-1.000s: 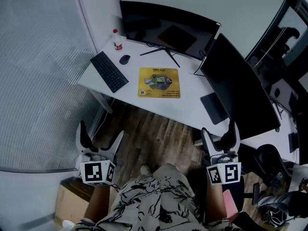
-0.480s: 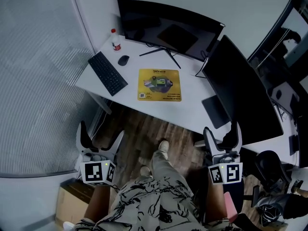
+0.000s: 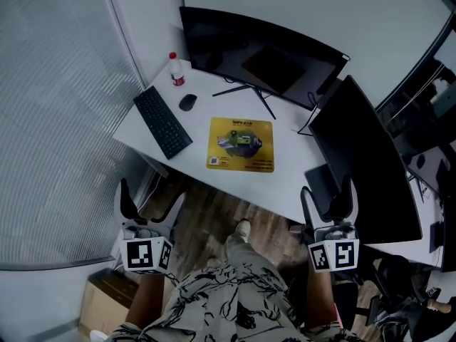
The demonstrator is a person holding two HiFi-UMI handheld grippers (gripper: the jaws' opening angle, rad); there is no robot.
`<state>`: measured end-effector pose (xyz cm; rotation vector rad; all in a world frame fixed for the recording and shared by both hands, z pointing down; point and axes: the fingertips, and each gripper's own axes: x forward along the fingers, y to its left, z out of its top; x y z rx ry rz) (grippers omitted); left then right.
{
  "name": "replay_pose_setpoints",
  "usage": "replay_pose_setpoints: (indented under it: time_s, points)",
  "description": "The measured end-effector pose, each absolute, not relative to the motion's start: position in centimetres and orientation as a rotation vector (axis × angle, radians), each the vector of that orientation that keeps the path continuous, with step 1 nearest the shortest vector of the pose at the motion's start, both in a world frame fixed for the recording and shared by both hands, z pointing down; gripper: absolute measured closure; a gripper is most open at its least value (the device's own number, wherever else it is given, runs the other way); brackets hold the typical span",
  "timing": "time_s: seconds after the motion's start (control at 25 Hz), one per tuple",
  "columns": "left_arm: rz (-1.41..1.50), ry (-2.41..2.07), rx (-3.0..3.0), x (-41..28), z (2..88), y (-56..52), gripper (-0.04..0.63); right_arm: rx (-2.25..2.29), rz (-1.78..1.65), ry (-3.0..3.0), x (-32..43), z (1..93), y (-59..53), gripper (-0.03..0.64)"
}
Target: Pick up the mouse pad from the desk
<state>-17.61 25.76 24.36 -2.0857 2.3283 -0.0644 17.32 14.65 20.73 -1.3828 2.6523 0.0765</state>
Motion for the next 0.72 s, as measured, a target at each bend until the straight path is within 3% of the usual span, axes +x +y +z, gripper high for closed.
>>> replay_pose_setpoints:
  time_s: [0.72]
  points:
    - [-0.088,2.381,-2.083,-18.5,24.4,12.8,-0.006,-1.290,0.049,2.700,14.7,20.3,0.4,0.138]
